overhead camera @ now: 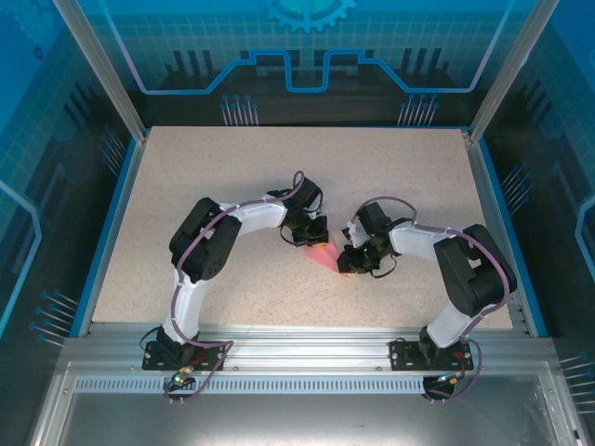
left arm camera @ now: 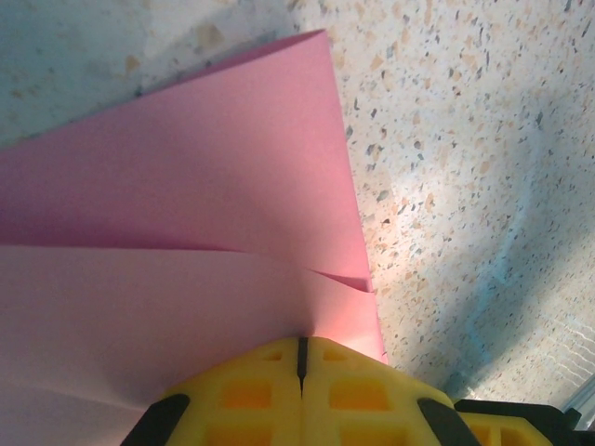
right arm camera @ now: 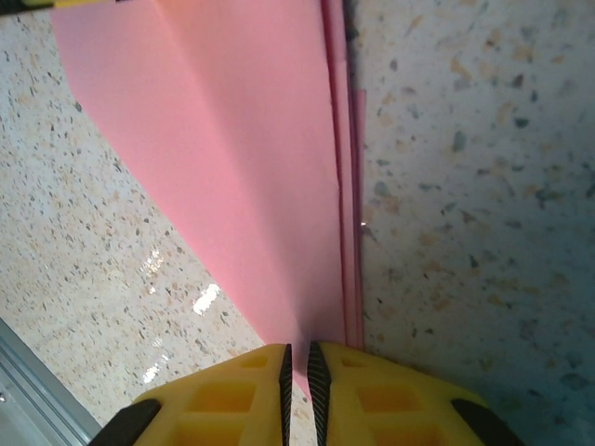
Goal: Fold a paper plane with a square sheet of paper (fold left side to right side)
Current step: Fourth fold the wing at the center of the table.
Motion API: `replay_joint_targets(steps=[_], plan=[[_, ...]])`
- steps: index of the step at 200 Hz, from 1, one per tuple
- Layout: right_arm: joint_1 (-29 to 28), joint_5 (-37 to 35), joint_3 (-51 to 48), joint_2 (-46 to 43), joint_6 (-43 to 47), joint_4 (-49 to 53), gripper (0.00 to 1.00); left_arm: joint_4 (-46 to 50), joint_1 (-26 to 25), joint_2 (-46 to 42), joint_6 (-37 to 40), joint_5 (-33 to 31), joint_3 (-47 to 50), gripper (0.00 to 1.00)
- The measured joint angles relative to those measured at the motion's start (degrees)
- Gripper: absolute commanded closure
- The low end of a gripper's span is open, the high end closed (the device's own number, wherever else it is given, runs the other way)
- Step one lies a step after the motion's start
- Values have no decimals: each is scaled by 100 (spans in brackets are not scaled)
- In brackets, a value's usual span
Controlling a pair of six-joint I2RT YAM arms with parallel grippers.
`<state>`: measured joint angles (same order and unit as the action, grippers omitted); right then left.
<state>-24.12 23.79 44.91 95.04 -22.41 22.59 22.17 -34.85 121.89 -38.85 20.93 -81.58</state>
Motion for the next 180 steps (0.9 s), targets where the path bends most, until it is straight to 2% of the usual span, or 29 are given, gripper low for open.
replay_joint_targets(steps=[94,134,157,180], plan=[[-28,-236,-330,-398,-208,179,85,0,0,0,20,0,2,94],[-28,-278,-398,-931,-216,1154,82,0,0,0,20,0,0,94],[-28,-208,-162,-1309,-221,1427,82,-2,0,0,20,2,2,94],[-37,-68,153,-1174,-275,1207,83,-2,0,0,20,0,0,94]])
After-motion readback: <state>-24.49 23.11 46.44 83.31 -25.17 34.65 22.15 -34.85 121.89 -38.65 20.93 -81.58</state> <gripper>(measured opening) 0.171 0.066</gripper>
